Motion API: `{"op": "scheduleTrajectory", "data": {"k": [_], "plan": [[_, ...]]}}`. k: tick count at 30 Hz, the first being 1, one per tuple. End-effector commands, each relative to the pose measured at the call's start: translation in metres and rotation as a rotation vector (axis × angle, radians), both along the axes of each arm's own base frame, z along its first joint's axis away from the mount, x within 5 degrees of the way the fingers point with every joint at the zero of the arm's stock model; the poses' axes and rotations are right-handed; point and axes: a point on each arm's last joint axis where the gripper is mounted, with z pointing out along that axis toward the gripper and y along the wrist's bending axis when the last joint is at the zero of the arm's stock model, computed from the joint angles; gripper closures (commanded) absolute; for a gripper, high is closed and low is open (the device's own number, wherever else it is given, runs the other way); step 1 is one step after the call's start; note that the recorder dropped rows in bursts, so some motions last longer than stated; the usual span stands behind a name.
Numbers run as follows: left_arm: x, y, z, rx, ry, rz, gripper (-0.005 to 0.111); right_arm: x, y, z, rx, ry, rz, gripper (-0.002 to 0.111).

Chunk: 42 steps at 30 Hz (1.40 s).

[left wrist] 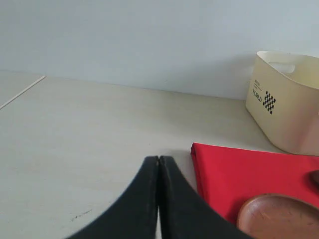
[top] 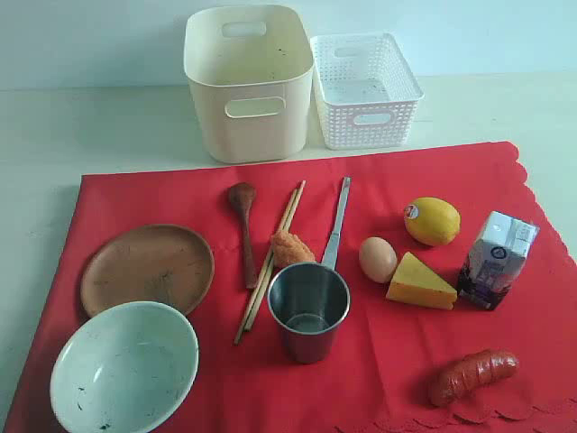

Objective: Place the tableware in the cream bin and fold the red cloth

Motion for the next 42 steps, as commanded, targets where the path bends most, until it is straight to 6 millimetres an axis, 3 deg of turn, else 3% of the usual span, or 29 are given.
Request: {"op": "scheduleTrajectory", "data": {"k": [1,42], "plan": [[-0.0003,-0.0001,0.0025,-0.004,-0.021,0.000,0.105,-0.0002,0.0001,-0.0006,-0.006,-0.009,0.004,0.108],[-0.0003,-0.0001,0.0025,-0.004,-0.021,0.000,0.105,0.0003,0.0010,0.0033,0.038,-0.047,0.006,0.108]]}}
